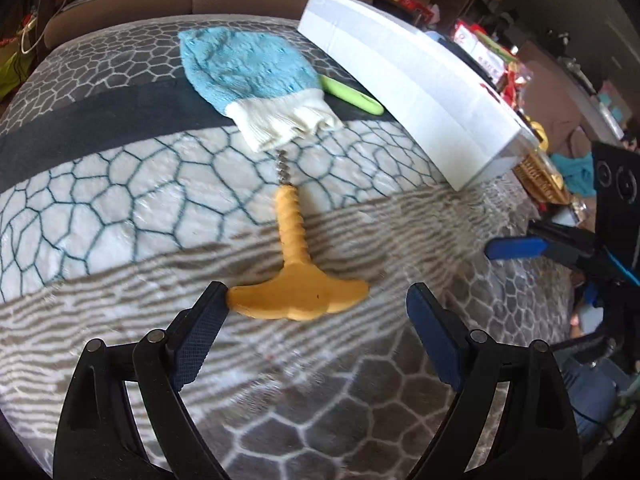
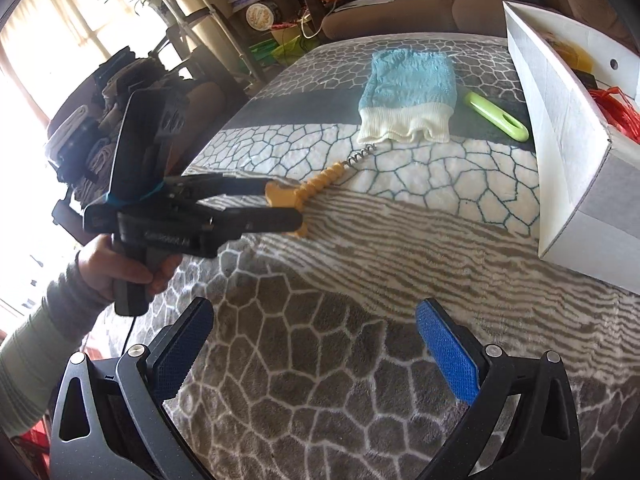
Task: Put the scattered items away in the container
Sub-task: 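Move the left tool down to the yellow corkscrew handle, then grasp the yellow corkscrew handle with the left tool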
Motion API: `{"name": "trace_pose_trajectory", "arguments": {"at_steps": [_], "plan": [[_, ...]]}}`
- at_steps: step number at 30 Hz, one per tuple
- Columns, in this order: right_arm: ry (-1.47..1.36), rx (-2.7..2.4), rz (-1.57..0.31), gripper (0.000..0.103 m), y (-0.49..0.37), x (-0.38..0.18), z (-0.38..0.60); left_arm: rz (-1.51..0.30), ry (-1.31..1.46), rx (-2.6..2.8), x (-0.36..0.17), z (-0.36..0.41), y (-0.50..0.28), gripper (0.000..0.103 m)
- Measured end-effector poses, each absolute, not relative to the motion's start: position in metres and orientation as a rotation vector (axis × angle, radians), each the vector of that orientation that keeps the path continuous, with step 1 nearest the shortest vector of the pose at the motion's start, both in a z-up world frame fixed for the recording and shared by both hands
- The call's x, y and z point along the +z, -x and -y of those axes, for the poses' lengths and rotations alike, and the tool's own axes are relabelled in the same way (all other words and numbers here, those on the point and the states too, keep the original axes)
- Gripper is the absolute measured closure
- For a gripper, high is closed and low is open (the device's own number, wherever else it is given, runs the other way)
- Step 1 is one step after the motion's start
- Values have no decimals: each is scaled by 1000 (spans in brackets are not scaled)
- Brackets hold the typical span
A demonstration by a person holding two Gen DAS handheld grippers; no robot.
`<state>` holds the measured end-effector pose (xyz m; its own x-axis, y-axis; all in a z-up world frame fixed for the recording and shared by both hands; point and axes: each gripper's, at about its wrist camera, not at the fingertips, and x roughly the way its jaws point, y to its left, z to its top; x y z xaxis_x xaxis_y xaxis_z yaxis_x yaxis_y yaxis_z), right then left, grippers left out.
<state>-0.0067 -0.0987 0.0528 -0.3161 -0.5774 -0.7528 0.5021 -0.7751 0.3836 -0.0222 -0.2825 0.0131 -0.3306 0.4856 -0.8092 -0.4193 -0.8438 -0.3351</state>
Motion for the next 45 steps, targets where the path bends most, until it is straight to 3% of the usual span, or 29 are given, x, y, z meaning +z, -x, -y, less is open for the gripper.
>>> {"name": "trace_pose_trajectory", "arguments": {"at_steps": [5, 10, 16, 21, 24, 25, 31, 36, 45], "plan": [[-1233, -2158, 155, 0, 6, 62, 76, -61, 1365, 2275, 26, 248, -10, 13], [-1191, -2194, 232, 0, 6, 75, 51, 112, 1402, 2539, 30, 248, -2, 7], [-1155, -2234, 343, 0, 12, 85, 26, 268, 1428, 2788, 7, 233, 9, 6], [-1172, -2240, 377, 0, 15, 83, 14, 98, 1499, 2865, -1, 212, 15, 4], [-1183, -2227, 398, 0, 17, 82, 9, 157, 1477, 2872, 1, 219, 14, 13], [-1187, -2226, 401, 0, 18, 82, 8, 159, 1469, 2884, 2, 221, 14, 26], [-1198, -2229, 398, 0, 20, 82, 8, 277, 1433, 2842, 11, 235, 6, 26], [-1193, -2240, 349, 0, 17, 82, 13, 302, 1349, 2840, 51, 251, -8, 26], [-1062, -2189, 274, 0, 4, 108, 38, 722, 1194, 2831, 91, 329, -12, 26]]}}
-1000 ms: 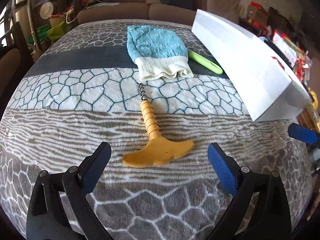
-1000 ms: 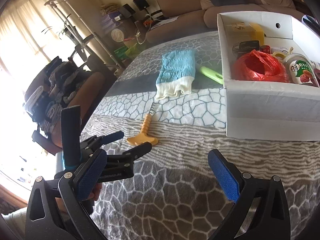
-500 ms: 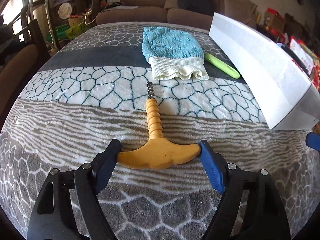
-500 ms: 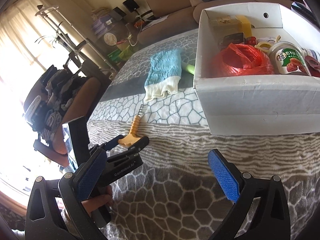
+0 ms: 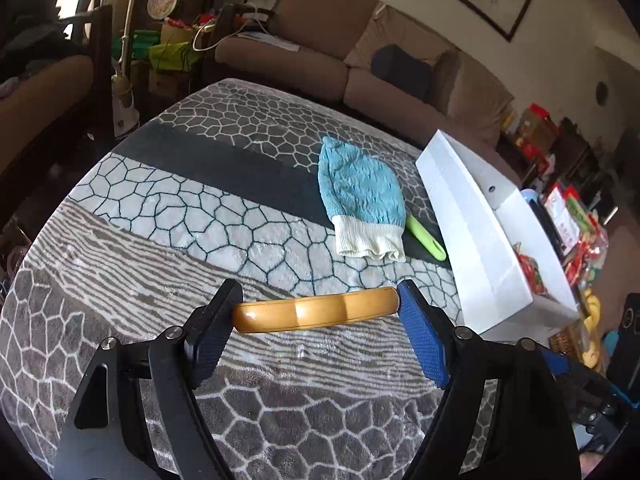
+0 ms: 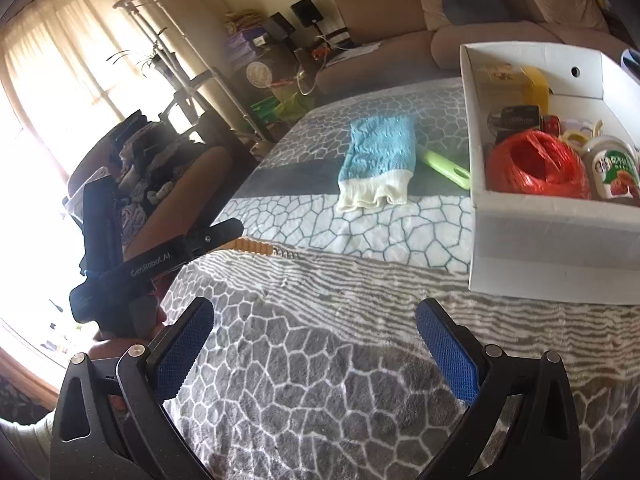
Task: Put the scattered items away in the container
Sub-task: 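Grasp the yellow corkscrew handle with the left tool, then grasp the green-handled whisk with the right tool while the left tool holds the corkscrew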
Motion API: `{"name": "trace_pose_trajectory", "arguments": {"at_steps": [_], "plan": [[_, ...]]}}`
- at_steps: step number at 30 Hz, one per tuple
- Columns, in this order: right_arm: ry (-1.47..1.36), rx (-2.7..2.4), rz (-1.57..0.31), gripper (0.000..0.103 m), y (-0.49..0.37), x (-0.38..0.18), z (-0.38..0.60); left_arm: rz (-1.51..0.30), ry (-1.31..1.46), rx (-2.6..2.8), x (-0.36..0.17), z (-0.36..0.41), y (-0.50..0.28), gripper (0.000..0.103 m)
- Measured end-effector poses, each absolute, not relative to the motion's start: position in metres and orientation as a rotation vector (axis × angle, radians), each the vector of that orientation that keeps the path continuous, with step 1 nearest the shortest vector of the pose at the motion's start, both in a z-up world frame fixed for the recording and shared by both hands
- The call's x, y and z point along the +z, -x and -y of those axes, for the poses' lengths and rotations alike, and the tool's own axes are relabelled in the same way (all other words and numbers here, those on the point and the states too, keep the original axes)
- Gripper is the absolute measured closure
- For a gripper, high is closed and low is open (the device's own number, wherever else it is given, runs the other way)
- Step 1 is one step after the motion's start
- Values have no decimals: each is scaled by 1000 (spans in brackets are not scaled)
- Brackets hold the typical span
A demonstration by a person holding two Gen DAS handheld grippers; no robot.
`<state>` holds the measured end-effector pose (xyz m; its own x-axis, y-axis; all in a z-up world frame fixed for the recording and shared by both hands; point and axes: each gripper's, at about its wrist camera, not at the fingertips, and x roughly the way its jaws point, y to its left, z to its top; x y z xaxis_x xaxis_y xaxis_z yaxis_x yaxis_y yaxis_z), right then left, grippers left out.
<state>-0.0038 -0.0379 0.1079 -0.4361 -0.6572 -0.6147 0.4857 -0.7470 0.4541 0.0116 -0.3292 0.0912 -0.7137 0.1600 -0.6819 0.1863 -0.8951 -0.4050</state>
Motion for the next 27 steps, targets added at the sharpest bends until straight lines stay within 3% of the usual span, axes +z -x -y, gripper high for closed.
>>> {"name": "trace_pose_trajectory", "arguments": {"at_steps": [2, 7, 10, 12, 14, 17, 19, 27], "plan": [[-1047, -2223, 174, 0, 6, 127, 50, -836, -1179, -2792, 92, 344, -6, 26], [-1076, -2239, -498, 0, 55, 163, 114, -926, -1144, -2800, 102, 365, 1, 26], [-1200, -2151, -700, 2, 109, 156, 141, -986, -1130, -2797, 105, 373, 2, 26], [-1276, -2100, -743, 16, 142, 146, 152, -1010, -1124, -2792, 106, 376, 3, 26], [-1348, -2044, -854, 43, 170, 127, 165, -1031, -1116, -2795, 107, 376, 3, 26], [-1446, -1992, -1039, 63, 203, 93, 177, -1050, -1105, -2808, 111, 375, 4, 26], [-1507, -1971, -1105, 70, 221, 75, 179, -1057, -1104, -2817, 113, 374, 5, 26], [-1674, -1873, -1013, 73, 259, 34, 174, -1115, -1097, -2814, 115, 379, 5, 26]]}}
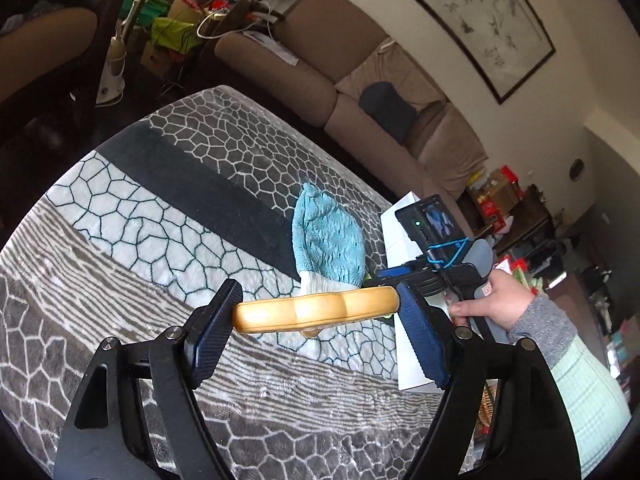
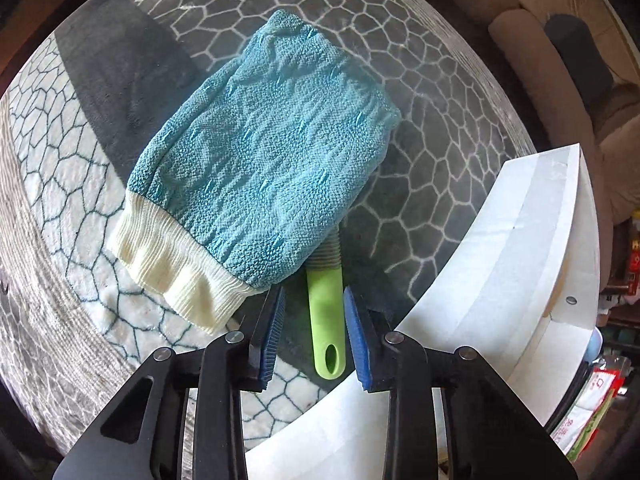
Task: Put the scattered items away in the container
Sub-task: 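Grasp the green-handled whisk with the right tool while the left tool holds the corkscrew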
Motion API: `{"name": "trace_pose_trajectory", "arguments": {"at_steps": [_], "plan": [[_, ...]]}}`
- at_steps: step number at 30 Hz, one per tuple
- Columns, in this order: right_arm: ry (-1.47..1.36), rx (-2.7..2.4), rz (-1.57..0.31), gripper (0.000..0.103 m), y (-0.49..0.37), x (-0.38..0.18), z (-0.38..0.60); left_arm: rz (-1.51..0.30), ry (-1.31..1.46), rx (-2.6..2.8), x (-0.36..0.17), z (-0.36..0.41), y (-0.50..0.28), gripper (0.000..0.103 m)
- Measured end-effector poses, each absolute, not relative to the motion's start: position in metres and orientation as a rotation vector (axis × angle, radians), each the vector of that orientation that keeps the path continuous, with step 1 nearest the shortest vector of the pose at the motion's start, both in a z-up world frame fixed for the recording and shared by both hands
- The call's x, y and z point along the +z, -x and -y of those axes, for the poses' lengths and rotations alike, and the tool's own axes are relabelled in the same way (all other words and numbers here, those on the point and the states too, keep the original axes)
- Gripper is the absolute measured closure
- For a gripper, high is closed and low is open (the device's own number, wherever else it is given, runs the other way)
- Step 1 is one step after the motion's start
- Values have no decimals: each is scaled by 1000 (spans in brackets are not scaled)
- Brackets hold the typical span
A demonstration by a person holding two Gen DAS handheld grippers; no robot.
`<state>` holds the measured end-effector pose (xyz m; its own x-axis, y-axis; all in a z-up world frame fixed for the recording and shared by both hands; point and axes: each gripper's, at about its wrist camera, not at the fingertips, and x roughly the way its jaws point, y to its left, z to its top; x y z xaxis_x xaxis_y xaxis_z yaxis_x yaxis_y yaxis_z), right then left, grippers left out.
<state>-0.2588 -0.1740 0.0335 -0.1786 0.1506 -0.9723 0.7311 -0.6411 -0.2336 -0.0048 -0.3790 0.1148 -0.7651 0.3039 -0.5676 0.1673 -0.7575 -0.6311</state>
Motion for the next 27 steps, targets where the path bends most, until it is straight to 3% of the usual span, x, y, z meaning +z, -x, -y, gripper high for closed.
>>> {"name": "trace_pose_trajectory", "arguments": {"at_steps": [7, 10, 13, 23, 27], "plan": [[-1772, -1848, -957, 70, 275, 7, 164, 1068, 1030, 2673, 118, 377, 4, 26], [-1797, -1865, -853, 82, 273, 10, 160, 1089, 1026, 2662, 117, 378, 6, 26], [-1779, -1876, -655, 82, 258, 23, 158, 1104, 1013, 2661, 118, 380, 6, 26], [-1745, -1722, -440, 82, 111, 45, 116, 1089, 986, 2648, 126, 375, 3, 26], [-1728, -1790, -451, 82, 56, 40, 89, 1067, 1010, 2612, 124, 366, 4, 26]]}}
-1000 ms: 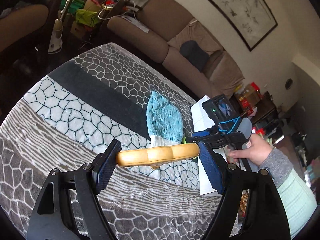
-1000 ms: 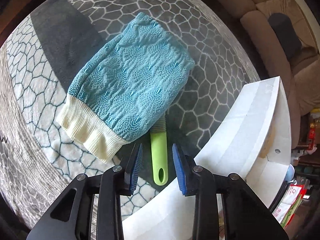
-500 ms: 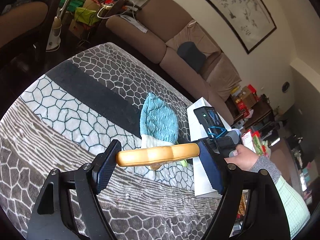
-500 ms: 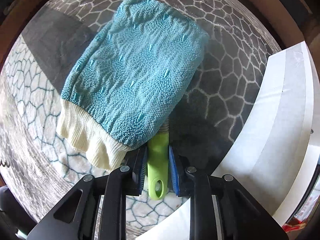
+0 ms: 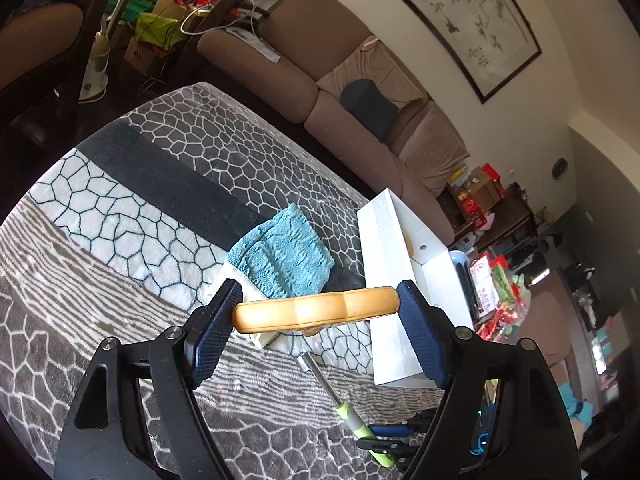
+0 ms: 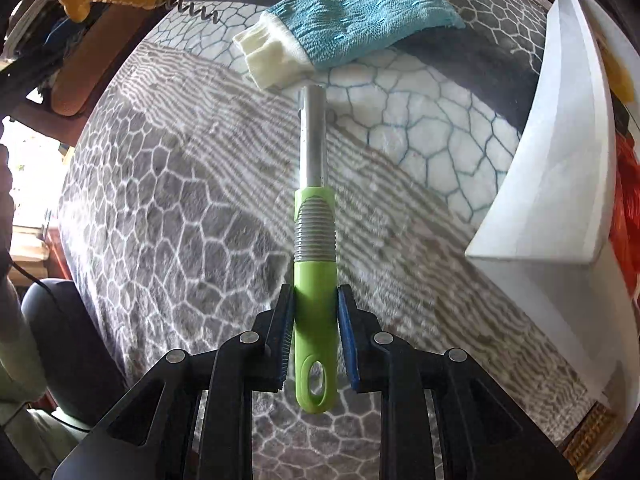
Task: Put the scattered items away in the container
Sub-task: 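Grasp the green-handled whisk with the right tool while the left tool holds the corkscrew, then carry the corkscrew and the whisk with both tools over the white box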
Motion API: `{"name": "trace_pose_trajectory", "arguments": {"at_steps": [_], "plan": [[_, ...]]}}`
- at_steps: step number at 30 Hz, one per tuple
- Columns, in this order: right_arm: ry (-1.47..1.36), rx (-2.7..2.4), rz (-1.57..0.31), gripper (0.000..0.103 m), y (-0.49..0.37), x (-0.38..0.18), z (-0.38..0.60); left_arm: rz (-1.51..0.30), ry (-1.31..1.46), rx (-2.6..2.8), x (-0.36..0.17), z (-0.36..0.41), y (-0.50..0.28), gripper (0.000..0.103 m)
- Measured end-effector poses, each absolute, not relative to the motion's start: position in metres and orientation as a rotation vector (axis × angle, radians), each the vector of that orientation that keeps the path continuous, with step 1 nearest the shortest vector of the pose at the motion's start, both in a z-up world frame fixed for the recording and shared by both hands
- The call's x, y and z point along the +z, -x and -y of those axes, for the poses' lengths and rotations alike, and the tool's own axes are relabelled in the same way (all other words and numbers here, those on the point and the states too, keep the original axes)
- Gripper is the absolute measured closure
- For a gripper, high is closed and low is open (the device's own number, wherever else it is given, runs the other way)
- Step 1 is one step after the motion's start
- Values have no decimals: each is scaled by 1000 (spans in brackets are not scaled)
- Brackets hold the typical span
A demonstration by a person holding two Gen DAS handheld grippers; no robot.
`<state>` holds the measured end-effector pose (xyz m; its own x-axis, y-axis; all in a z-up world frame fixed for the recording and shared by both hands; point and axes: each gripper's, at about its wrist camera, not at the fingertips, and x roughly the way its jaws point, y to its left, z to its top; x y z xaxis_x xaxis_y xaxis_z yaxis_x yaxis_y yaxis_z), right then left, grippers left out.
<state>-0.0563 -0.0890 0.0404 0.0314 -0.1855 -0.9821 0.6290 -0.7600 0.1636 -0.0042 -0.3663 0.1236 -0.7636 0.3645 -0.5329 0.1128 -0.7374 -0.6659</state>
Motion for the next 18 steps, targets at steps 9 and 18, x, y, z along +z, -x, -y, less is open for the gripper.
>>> {"name": "trace_pose_trajectory", "arguments": {"at_steps": [9, 18], "plan": [[-1724, -1897, -607, 63, 13, 14, 76, 1008, 1021, 2592, 127, 348, 3, 26], [-1550, -1877, -947, 83, 2, 14, 103, 1021, 1029, 2560, 126, 344, 7, 26]]}}
